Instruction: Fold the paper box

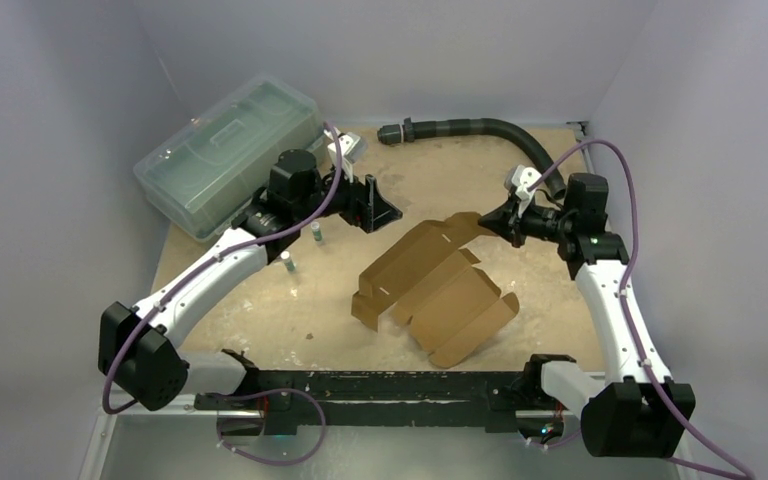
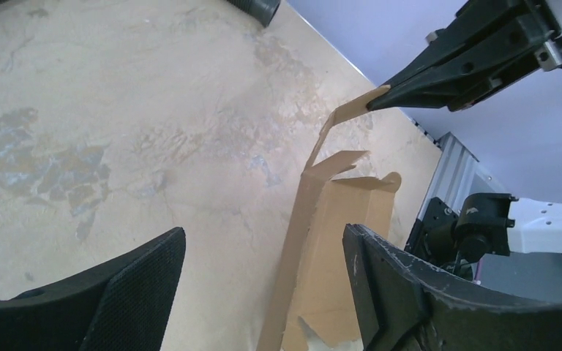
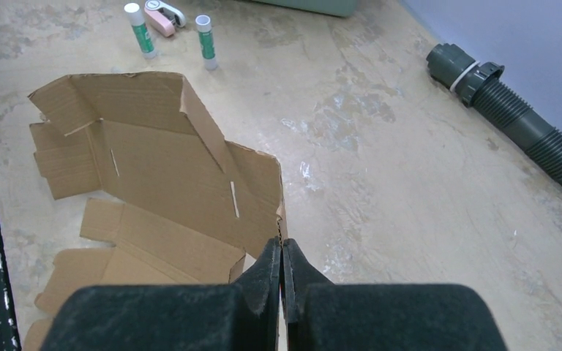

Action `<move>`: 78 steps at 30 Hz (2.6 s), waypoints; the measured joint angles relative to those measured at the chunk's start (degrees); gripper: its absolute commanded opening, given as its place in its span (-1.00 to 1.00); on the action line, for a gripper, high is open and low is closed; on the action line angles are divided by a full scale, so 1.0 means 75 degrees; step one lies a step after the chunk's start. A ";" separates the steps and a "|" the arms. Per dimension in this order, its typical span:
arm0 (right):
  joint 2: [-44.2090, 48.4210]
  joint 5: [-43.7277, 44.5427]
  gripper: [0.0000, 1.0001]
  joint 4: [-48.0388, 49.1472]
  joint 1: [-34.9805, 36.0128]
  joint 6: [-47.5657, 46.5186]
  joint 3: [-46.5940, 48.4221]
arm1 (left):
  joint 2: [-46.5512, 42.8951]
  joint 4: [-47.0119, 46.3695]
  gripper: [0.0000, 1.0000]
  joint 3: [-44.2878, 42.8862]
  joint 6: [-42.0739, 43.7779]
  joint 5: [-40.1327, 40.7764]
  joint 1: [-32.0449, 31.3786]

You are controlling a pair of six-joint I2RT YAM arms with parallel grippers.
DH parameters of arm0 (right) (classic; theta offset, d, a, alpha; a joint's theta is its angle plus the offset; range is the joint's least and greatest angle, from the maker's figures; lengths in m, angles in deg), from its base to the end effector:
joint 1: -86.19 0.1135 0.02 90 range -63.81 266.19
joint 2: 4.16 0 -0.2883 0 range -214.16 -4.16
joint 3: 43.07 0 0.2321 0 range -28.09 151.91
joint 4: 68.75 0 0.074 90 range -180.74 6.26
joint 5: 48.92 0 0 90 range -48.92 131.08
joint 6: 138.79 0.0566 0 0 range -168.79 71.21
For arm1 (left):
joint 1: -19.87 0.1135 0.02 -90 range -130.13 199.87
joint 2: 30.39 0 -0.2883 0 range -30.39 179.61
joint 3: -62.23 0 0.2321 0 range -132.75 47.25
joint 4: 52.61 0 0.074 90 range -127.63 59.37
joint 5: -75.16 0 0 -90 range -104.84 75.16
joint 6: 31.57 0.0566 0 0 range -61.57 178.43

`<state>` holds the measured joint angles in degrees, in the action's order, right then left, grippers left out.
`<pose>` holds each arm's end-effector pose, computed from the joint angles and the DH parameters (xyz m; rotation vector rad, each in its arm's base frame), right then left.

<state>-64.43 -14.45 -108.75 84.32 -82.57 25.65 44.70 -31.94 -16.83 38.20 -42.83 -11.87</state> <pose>0.1984 0.0402 0.3425 -1.0263 1.6193 0.6067 0.2379 -0.1784 0.3725 0.5517 1.8916 -1.0656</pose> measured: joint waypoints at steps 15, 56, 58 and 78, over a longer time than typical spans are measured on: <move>0.0000 -0.0224 -1.00 0.0213 -0.0035 0.0224 -0.0172 | 0.0254 -0.0175 0.55 -0.0414 -0.0863 -0.0032 -0.0233; -0.0221 -0.0341 -1.00 0.0315 -0.0067 0.0245 -0.0356 | -0.0711 -0.1052 -0.98 0.2334 0.1201 0.2165 -0.1955; -0.0230 -0.0341 -1.00 0.0315 -0.0067 0.0245 -0.0356 | -0.0612 -0.1102 -1.00 0.2334 0.1180 0.2174 -0.1955; -0.0315 -0.0525 0.98 0.1172 -0.0181 0.1489 -0.0688 | -0.1629 -0.2489 -1.00 0.4132 -0.0828 0.3369 -0.1955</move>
<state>-66.79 -18.38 -99.97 82.97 -71.40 20.49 32.48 -50.60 14.17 31.99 -17.56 -26.54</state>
